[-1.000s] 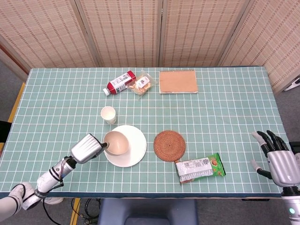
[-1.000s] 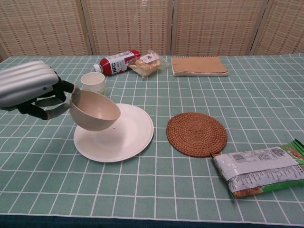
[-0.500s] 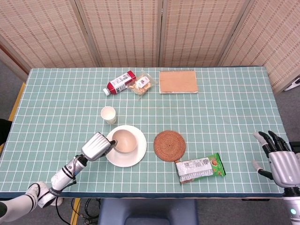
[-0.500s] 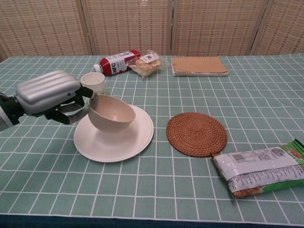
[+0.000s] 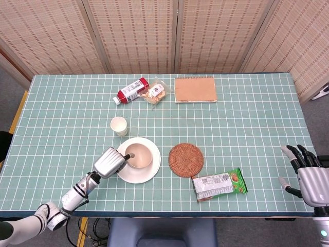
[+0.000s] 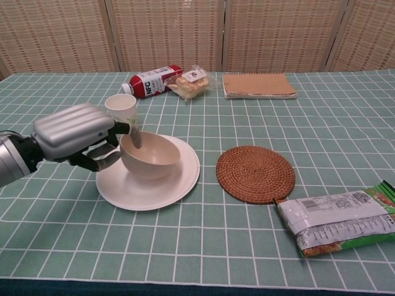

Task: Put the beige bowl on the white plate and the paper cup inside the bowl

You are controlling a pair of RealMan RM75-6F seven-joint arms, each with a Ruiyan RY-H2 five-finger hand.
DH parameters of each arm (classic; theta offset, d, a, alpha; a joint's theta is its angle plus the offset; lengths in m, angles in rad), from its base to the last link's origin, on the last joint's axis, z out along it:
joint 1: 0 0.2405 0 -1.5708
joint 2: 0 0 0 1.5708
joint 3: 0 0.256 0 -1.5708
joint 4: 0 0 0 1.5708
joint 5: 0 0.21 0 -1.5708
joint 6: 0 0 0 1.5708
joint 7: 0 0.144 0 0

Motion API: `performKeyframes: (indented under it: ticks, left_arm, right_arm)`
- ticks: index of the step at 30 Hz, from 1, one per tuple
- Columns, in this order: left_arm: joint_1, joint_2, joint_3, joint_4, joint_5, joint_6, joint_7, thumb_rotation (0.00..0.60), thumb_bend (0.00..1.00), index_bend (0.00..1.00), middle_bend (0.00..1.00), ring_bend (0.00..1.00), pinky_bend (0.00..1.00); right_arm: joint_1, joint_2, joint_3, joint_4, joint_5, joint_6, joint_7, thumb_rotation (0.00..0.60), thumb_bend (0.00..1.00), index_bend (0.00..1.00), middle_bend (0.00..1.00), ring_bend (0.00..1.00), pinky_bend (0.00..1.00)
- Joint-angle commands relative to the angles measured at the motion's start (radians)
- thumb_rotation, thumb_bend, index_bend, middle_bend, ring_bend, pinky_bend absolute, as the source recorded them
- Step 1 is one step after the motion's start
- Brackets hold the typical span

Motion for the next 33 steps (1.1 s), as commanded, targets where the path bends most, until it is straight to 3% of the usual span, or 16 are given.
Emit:
performKeyframes:
  ticks: [1,5,12,17,21,24,29,33]
  left_arm:
    - [0.023,0.038,0.003,-0.069,-0.021,0.002,0.066,0.6,0.51,0.19,0.79,0.86,0.96]
    - [0.046,0.087,0.011,-0.157,-0.037,0.001,0.139,0.6,0.51,0.11,0.72,0.83,0.95]
    - [0.087,0.199,0.018,-0.338,-0.082,-0.011,0.285,0.6,0.49,0.01,0.59,0.65,0.94]
    - [0.109,0.277,-0.004,-0.436,-0.117,0.007,0.338,0.6,0.48,0.0,0.5,0.55,0.91]
    - [0.108,0.332,-0.049,-0.489,-0.172,0.0,0.315,0.6,0.46,0.04,0.43,0.48,0.86]
    - [0.086,0.373,-0.102,-0.525,-0.251,-0.053,0.254,0.6,0.38,0.09,0.41,0.47,0.83]
    - [0.025,0.417,-0.167,-0.526,-0.376,-0.196,0.184,0.6,0.31,0.1,0.31,0.35,0.68]
    - [-0.037,0.417,-0.204,-0.492,-0.489,-0.317,0.205,0.6,0.29,0.08,0.16,0.2,0.47]
  right_arm:
    - [0.002,-0.001,0.001,0.002,-0.001,-0.002,0.002,0.6,0.26,0.12,0.12,0.04,0.12]
    - [0.007,-0.004,0.003,0.004,-0.002,-0.006,0.003,0.6,0.26,0.12,0.12,0.04,0.12]
    - [0.013,-0.007,0.005,0.005,-0.004,-0.013,0.004,0.6,0.26,0.12,0.12,0.04,0.12]
    - [0.012,-0.006,0.005,0.005,-0.007,-0.01,0.004,0.6,0.26,0.12,0.12,0.04,0.12]
    - [0.011,-0.005,0.003,0.003,-0.009,-0.009,0.002,0.6,0.26,0.12,0.12,0.04,0.12]
    - [0.01,-0.006,0.002,0.002,-0.013,-0.005,0.002,0.6,0.26,0.12,0.12,0.04,0.12]
    - [0.008,-0.005,0.001,0.002,-0.013,-0.004,0.003,0.6,0.26,0.12,0.12,0.04,0.12]
    - [0.01,-0.006,0.002,0.002,-0.015,-0.005,0.003,0.6,0.26,0.12,0.12,0.04,0.12]
